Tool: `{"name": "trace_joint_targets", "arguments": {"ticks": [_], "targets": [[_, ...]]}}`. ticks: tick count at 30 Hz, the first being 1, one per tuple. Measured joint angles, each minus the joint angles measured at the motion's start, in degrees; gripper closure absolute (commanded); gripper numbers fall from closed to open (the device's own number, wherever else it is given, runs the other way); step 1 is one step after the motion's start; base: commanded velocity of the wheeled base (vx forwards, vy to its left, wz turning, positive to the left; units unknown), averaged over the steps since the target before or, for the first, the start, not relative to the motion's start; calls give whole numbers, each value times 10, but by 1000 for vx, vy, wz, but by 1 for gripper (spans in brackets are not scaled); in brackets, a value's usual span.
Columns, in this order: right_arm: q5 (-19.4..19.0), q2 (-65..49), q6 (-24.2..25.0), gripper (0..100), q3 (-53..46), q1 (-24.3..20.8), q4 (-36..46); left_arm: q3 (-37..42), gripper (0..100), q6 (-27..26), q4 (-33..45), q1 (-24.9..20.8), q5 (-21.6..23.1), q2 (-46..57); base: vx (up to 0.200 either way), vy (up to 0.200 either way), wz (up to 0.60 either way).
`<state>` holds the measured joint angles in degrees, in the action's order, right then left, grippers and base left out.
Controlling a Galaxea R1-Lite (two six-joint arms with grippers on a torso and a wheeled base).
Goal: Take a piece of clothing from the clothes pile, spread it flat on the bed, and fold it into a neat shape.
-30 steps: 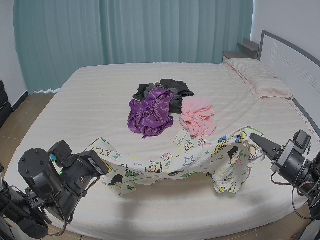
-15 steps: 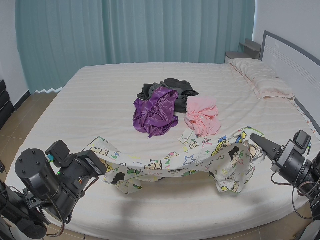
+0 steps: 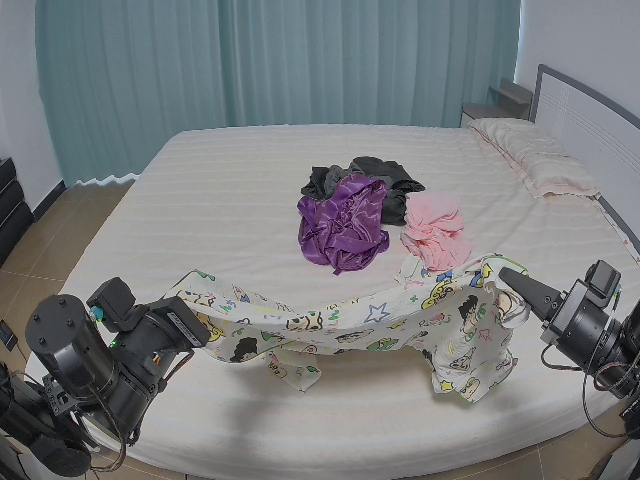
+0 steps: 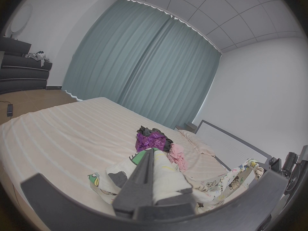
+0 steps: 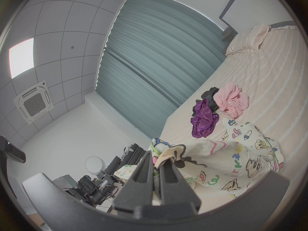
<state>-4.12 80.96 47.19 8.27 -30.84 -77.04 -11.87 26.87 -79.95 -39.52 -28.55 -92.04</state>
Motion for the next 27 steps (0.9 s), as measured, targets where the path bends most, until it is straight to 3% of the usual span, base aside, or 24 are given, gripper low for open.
{"name": "trace_joint_targets", "arguments": {"ticks": [27], "targets": [[0, 2, 0, 100, 0, 1, 2, 0, 100, 0, 1, 0, 0, 0, 0, 200, 0]]}}
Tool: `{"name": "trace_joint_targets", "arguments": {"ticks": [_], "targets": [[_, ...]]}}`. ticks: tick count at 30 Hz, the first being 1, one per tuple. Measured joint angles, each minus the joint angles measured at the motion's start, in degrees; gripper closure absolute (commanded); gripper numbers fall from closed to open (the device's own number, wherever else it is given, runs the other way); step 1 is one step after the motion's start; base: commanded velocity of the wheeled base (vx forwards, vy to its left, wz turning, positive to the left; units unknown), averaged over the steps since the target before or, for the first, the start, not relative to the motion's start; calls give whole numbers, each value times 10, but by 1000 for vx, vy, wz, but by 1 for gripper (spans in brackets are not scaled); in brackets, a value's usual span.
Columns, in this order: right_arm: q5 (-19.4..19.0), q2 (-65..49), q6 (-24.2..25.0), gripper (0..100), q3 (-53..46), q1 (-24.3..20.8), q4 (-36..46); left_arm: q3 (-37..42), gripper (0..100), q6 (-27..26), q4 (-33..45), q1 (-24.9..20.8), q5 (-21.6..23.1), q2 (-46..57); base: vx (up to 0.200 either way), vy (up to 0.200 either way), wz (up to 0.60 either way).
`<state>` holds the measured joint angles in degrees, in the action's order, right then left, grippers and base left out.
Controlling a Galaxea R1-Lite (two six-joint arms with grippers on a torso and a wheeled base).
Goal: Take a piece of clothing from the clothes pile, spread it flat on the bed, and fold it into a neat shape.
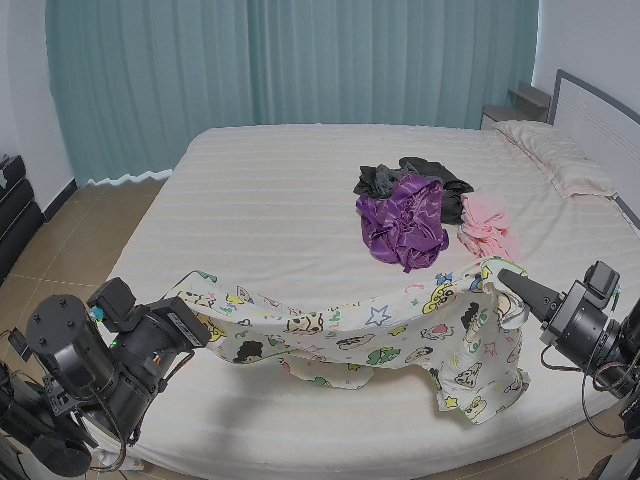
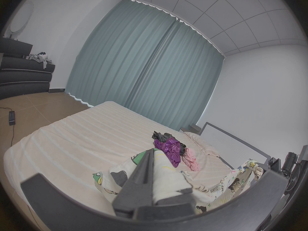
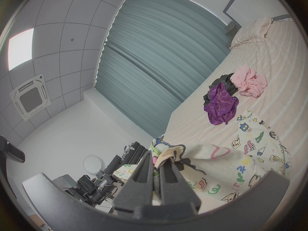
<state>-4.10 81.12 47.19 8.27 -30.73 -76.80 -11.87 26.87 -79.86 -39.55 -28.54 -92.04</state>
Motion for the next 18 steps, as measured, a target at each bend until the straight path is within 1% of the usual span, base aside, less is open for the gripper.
{"name": "trace_joint_targets", "arguments": {"ticks": [18], "targets": [[0, 0, 1, 100, 0, 1, 0, 0, 100, 0, 0, 0, 0, 0, 0, 200, 0]]}}
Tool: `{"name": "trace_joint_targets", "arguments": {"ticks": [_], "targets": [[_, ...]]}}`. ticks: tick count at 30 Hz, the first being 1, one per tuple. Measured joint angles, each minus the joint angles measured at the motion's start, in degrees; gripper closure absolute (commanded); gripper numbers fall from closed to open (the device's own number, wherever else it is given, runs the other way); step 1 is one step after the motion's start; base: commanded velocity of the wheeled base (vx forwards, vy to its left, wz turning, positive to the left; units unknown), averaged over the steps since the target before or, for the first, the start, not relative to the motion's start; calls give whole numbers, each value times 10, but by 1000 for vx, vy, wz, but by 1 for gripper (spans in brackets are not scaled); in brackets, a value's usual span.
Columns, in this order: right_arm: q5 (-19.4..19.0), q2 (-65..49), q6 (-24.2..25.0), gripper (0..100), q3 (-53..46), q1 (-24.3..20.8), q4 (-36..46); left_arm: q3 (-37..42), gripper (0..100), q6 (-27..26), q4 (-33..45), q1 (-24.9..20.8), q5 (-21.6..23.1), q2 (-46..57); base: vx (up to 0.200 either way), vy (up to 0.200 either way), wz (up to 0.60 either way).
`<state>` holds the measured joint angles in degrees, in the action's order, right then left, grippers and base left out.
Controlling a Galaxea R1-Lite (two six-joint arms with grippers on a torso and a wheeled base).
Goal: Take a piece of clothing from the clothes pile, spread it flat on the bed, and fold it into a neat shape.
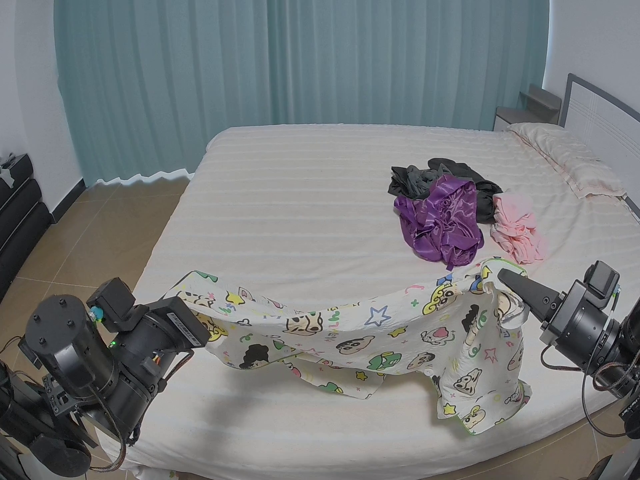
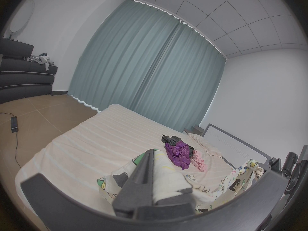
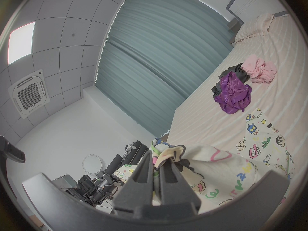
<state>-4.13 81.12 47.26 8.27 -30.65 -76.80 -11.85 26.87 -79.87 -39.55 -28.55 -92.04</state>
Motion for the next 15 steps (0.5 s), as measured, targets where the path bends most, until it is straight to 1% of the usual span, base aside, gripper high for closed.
{"name": "trace_joint_targets", "arguments": {"ticks": [2, 7, 11, 15], "targets": [[0, 0, 0, 100, 0, 0, 0, 0, 100, 0, 0, 0, 0, 0, 0, 200, 0], [0, -2, -1, 100, 2, 3, 0, 0, 100, 0, 0, 0, 0, 0, 0, 0, 0], [1, -6, -11, 100, 10, 15, 0, 1, 100, 1, 0, 4, 1, 3, 0, 0, 0], [0, -13, -23, 100, 12, 18, 3, 4, 100, 1, 0, 4, 1, 4, -200, 0, 0]]}}
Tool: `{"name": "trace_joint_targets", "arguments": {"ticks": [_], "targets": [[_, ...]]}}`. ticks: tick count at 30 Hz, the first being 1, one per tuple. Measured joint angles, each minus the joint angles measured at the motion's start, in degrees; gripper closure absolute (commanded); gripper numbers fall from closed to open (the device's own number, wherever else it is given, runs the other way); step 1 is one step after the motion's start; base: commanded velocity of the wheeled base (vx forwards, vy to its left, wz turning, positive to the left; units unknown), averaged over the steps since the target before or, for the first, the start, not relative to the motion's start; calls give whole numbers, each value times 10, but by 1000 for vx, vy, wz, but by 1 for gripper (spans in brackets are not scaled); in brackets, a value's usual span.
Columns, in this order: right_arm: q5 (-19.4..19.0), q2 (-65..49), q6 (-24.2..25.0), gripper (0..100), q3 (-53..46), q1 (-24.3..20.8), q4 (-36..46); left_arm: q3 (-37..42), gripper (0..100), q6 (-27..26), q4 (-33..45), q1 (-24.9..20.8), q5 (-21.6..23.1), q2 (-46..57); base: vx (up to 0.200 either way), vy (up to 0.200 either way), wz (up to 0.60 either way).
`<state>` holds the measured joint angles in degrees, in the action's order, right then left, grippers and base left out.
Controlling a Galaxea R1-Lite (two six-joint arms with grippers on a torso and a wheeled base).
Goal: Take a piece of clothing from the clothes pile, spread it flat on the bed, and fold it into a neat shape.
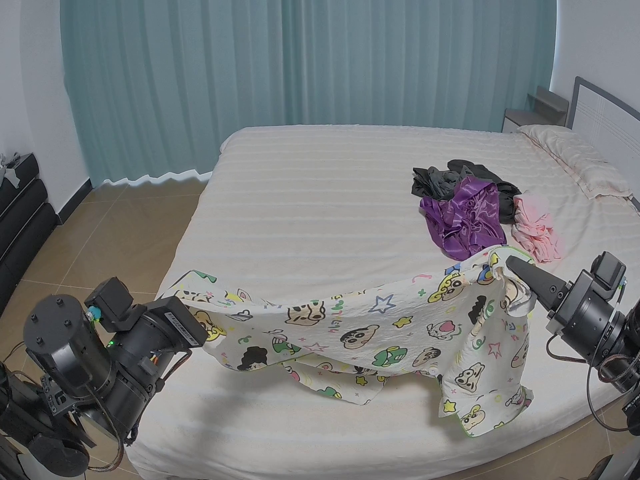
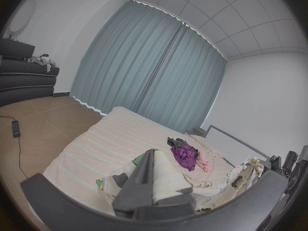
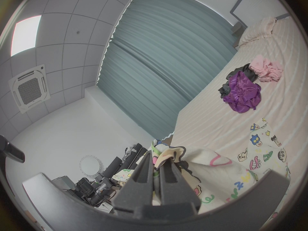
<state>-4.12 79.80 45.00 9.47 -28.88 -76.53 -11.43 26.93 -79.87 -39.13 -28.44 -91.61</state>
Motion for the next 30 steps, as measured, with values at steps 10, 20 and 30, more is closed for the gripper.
{"name": "trace_joint_targets", "arguments": {"ticks": [10, 20, 30], "targets": [[-2, -82, -29, 100, -9, -4, 40, 12, 100, -37, 1, -4, -2, 35, -200, 0, 0], [-23, -262, -71, 100, 37, -13, 274, 14, 100, -103, 4, -22, -2, 110, -140, 0, 0], [-74, -396, -87, 100, 154, 10, 339, -7, 100, -183, 6, -40, -1, 186, 0, 0, 0]]}}
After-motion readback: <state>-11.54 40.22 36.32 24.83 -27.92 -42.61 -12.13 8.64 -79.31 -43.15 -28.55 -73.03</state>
